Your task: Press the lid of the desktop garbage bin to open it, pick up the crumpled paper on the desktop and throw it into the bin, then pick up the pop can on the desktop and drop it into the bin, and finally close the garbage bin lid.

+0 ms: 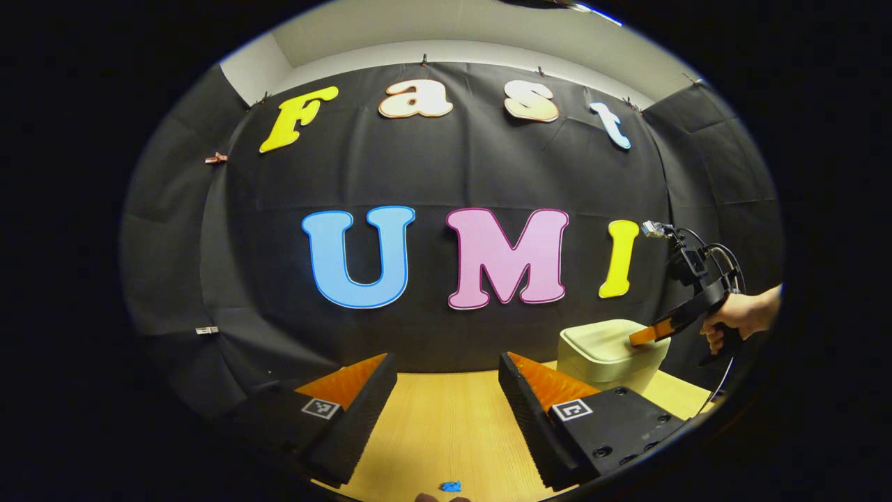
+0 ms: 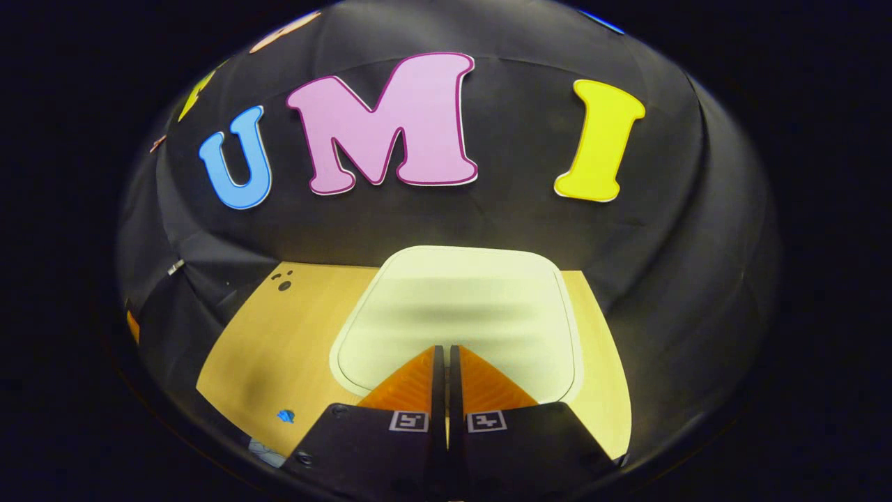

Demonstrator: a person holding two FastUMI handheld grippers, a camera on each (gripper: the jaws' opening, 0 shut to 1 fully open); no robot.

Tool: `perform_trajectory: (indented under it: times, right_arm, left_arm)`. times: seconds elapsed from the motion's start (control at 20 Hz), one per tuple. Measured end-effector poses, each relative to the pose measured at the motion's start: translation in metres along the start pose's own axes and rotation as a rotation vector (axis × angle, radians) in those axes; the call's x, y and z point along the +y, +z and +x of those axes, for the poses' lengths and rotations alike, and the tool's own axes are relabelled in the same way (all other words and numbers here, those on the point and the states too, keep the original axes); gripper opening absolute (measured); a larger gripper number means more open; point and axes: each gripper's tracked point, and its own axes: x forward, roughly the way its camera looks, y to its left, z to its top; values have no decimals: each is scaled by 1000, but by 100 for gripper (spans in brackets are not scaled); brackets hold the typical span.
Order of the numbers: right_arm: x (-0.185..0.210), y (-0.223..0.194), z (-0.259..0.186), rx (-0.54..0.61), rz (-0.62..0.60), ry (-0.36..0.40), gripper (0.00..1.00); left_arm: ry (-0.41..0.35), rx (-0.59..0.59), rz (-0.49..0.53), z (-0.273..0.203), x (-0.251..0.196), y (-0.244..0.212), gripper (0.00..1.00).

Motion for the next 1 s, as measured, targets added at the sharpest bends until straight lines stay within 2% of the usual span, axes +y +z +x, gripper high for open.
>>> perform_trajectory:
  times: [0.25, 0.5, 0.55, 0.85, 1.0]
  right_arm:
    - [9, 40, -33, -175, -104, -12, 5]
    - [42, 57, -71, -276, -188, 43, 7]
    - [46, 59, -78, -303, -205, 44, 5]
    - [69, 57, -112, -384, -308, 64, 5]
    - [81, 43, -121, -350, -313, 105, 5]
  left_arm:
    - [4, 11, -5, 0, 3, -7, 95]
    - [-2, 30, -1, -2, 2, -19, 95]
    - [-8, 37, -2, -1, 1, -22, 95]
    - [-53, 100, -8, -3, -5, -58, 95]
    - [-60, 169, -21, -4, -2, -96, 95]
